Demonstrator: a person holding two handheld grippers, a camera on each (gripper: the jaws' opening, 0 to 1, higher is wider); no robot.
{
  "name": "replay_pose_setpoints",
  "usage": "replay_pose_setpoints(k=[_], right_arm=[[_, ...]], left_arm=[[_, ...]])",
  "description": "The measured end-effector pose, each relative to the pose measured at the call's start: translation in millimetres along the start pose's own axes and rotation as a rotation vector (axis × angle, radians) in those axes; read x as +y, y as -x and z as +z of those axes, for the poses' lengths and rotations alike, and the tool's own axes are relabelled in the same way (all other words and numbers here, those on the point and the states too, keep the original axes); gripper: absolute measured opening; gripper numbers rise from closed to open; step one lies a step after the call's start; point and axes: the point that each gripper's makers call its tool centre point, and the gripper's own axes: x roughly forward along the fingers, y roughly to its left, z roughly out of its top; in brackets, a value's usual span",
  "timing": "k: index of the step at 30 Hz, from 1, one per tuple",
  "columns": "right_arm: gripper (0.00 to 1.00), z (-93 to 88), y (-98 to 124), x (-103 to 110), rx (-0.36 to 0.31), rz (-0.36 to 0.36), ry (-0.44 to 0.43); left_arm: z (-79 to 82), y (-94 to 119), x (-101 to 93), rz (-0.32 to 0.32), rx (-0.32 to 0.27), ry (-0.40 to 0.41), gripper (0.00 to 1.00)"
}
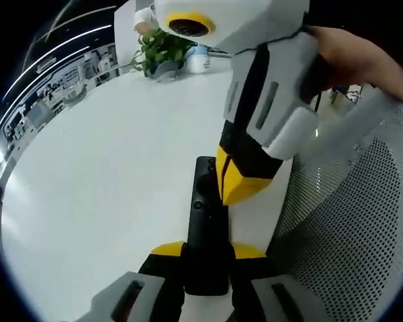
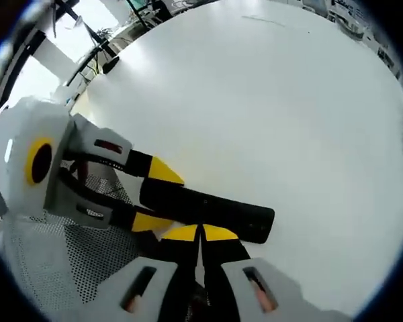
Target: Press the specified remote control buttons in sequence, fully releasing each button before pressing the next.
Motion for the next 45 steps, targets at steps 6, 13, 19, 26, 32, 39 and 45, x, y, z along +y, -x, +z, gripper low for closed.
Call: replay_pose_setpoints(k=[6, 13, 19, 26, 32, 39, 45], right_arm=[[0.0, -0.4, -3.9, -0.2, 0.014, -0.006, 0.02], [0.0, 1.2, -3.0, -0.1, 0.007, -0.006, 0.023], [0.0, 4.7, -1.1, -2.7, -0.013, -0.01, 0.007], [0.0, 3.6, -4.0, -0.4, -0.001, -0.009, 0.024], [0.0, 3.6, -4.1, -0.1, 0.001, -0.006, 0.019], [0.0, 4.5, -3.5, -0.2, -0.001, -0.003, 0.015], [0.0, 5.1, -4.0, -0.6, 0.001, -0.004, 0.021]], left_arm=[[-0.6, -0.9, -0.6, 0.006, 0.006, -0.059, 0.25], [0.5, -2.0, 2.7, 0.013, 0.019, -0.043, 0.26], [0.1, 0.6, 6.9, 0.024, 0.019, 0.002, 0.31], [3.6, 2.0, 4.4, 0.024, 0.007, -0.029, 0.28], [6.4, 3.4, 3.7, 0.033, -0.005, -0.062, 0.24], [1.7, 0.6, 3.5, 0.043, 0.007, -0.1, 0.24], [2.3, 0.8, 4.5, 0.033, -0.005, -0.077, 0.24]])
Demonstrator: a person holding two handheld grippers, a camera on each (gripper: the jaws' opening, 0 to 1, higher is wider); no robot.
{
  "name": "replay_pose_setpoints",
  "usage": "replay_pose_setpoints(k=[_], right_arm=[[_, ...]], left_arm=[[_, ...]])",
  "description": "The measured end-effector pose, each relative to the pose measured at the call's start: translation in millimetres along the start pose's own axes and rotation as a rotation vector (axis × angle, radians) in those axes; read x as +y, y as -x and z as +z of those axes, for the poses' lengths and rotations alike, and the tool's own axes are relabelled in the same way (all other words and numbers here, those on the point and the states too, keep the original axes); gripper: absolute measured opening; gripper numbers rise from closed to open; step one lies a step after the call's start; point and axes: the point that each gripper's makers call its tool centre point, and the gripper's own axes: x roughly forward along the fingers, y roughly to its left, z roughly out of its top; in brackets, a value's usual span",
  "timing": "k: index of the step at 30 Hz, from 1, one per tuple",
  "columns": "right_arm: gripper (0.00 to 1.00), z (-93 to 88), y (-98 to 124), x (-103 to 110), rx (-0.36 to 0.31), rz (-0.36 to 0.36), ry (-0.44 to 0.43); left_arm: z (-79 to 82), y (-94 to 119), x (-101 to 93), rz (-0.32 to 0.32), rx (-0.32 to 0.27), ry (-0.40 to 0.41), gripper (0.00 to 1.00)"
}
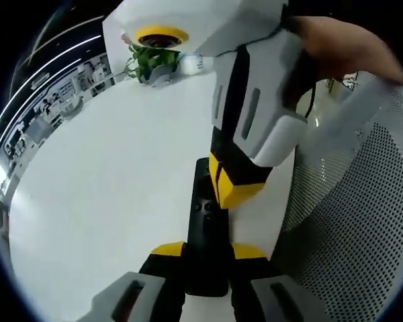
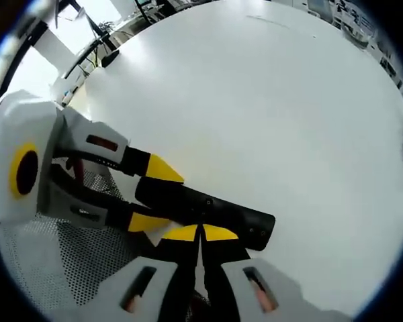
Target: Press the specified remote control buttons in sequence, fully releasing each button before pressing the next.
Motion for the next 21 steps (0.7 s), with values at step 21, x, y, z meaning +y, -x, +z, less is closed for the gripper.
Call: replay_pose_setpoints(k=[21], right_arm=[[0.0, -1.2, -0.9, 1.6, 0.005, -0.021, 0.108]], left_arm=[[-0.1, -2.3, 1.3, -0.007, -0.017, 0.016, 0.23]])
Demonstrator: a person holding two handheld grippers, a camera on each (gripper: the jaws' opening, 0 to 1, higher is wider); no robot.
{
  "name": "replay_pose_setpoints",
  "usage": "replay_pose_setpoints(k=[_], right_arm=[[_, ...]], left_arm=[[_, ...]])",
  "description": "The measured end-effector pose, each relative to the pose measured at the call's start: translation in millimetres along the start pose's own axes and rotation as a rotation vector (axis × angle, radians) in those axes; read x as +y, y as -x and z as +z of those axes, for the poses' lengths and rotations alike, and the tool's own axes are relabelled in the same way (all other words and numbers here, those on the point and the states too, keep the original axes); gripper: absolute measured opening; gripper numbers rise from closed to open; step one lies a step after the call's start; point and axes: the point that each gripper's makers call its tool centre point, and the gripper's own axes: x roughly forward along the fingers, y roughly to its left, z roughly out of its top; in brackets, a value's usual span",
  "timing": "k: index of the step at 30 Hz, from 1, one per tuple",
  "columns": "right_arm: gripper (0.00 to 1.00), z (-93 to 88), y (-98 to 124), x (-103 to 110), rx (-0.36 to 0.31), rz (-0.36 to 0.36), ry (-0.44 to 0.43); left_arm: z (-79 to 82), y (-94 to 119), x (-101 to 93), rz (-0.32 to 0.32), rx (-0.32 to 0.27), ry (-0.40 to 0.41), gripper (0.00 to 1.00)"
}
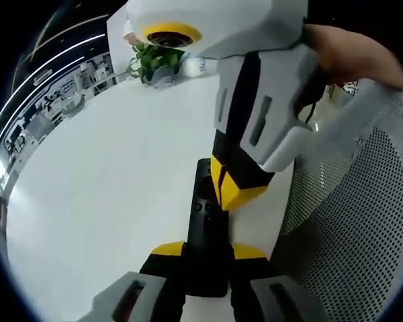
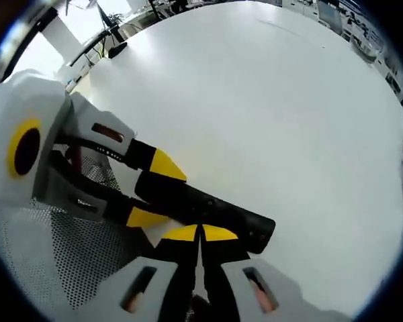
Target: Press the specified remote control buttons in sequence, fully releasing each button before pressing the next.
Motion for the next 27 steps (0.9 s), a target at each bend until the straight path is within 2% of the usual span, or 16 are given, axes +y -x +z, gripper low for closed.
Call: replay_pose_setpoints(k=[1, 3, 6, 8, 13, 19, 27], right_arm=[[0.0, 0.5, 0.4, -0.4, -0.002, 0.001, -0.002], [0.0, 2.1, 2.5, -0.8, -0.013, 0.028, -0.085], [0.0, 13.5, 10.5, -3.4, -0.1, 0.075, -0.206], [0.0, 17.1, 13.3, -3.3, -0.127, 0.09, -0.223], [0.0, 18.9, 11.1, -0.4, -0.123, 0.065, -0.167], [0.0, 11.7, 3.8, 1.3, -0.061, 0.015, -0.067], [0.0, 8.0, 0.9, 6.2, -0.035, 0.035, -0.056]], left_arm=[[0.2, -0.1, 0.3, 0.0, -0.004, 0.003, 0.23], [0.2, -0.8, 0.5, -0.005, -0.01, 0.024, 0.24], [0.5, 0.0, -0.3, -0.003, -0.011, 0.014, 0.24], [0.5, 0.1, -0.4, -0.004, -0.011, 0.014, 0.24], [0.7, 0.3, -1.8, -0.011, -0.014, -0.002, 0.24], [2.3, -1.1, -12.2, -0.046, -0.024, -0.052, 0.24], [3.5, -1.4, -11.7, -0.051, -0.025, -0.064, 0.24]])
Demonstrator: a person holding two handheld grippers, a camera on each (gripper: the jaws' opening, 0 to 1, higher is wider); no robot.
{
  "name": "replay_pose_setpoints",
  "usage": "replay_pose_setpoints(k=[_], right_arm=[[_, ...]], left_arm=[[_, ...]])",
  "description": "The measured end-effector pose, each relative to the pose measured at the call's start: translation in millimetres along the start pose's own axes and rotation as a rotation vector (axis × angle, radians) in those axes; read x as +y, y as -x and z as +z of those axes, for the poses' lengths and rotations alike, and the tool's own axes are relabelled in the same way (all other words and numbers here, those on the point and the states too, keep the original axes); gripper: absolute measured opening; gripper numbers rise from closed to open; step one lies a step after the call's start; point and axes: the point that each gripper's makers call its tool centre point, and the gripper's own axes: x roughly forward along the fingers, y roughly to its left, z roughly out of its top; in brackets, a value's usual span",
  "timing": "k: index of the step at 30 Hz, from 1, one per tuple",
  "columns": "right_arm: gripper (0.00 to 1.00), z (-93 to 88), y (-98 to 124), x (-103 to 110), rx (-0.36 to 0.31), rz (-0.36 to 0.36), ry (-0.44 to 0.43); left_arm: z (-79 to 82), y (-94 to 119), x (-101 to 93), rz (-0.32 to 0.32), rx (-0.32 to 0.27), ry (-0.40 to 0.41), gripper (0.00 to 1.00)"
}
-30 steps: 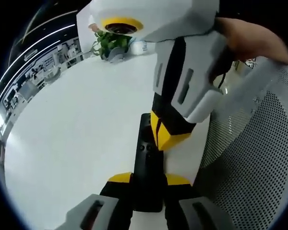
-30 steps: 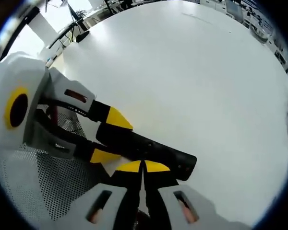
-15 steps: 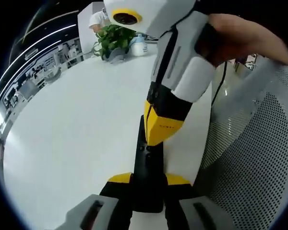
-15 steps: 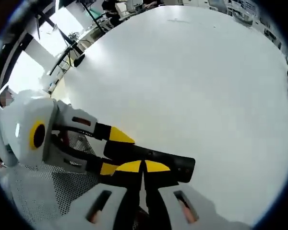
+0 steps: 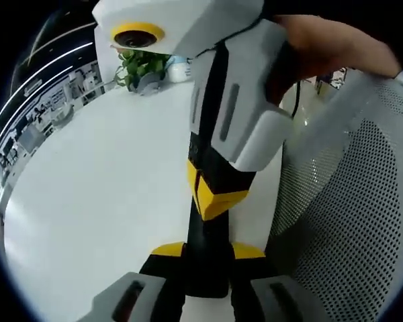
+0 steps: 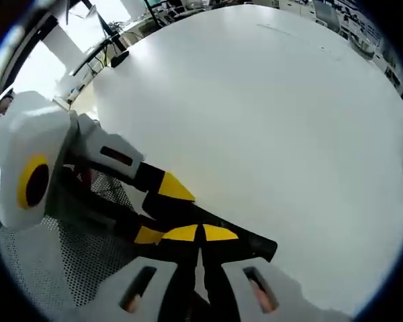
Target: Press the specified remote control buttons in sequence, fully releasing each button before pressing the next.
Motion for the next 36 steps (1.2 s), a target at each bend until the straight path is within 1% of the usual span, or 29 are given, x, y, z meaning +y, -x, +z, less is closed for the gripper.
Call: replay_pose_setpoints(k=[4, 7, 13, 16, 20, 23, 26, 28, 29, 36], right_arm=[[0.0, -2.6, -1.2, 1.4, 0.021, -0.012, 0.028], [0.0, -2.0, -0.8, 1.1, 0.02, -0.025, 0.047], [0.0, -1.1, -1.4, -0.2, 0.025, -0.022, 0.022], [0.0, 0.4, -2.6, -0.1, 0.027, -0.034, 0.005], [0.0, 2.5, -5.1, 1.2, 0.042, -0.048, 0.007], [0.0, 0.9, -3.3, 0.4, 0.037, -0.028, -0.018], [0.0, -0.2, -1.8, 0.9, 0.0, 0.0, -0.025], [0.0, 0.2, -1.7, 0.6, -0.004, 0.006, -0.038], [0.0, 1.0, -2.2, 0.7, 0.005, 0.011, -0.061], [0.0, 1.6, -2.4, 1.8, 0.011, 0.005, -0.026]], left_arm=[[0.1, -0.5, 0.5, 0.0, 0.0, 0.0, 0.24], [0.2, -0.7, 0.6, -0.002, 0.0, 0.001, 0.24], [0.6, -0.2, 0.1, -0.004, -0.003, 0.003, 0.24], [0.6, -0.2, 0.0, -0.005, -0.003, 0.004, 0.24], [0.7, 0.1, -0.3, -0.004, -0.003, 0.004, 0.24], [0.9, 0.8, -0.9, -0.002, -0.004, 0.005, 0.24], [1.0, 1.3, -1.3, -0.001, -0.005, 0.005, 0.24], [1.1, 1.4, -1.5, -0.001, -0.007, 0.007, 0.24], [1.0, 1.3, -1.4, -0.001, -0.006, 0.007, 0.24], [0.4, 0.6, -0.7, -0.003, -0.007, 0.014, 0.24]])
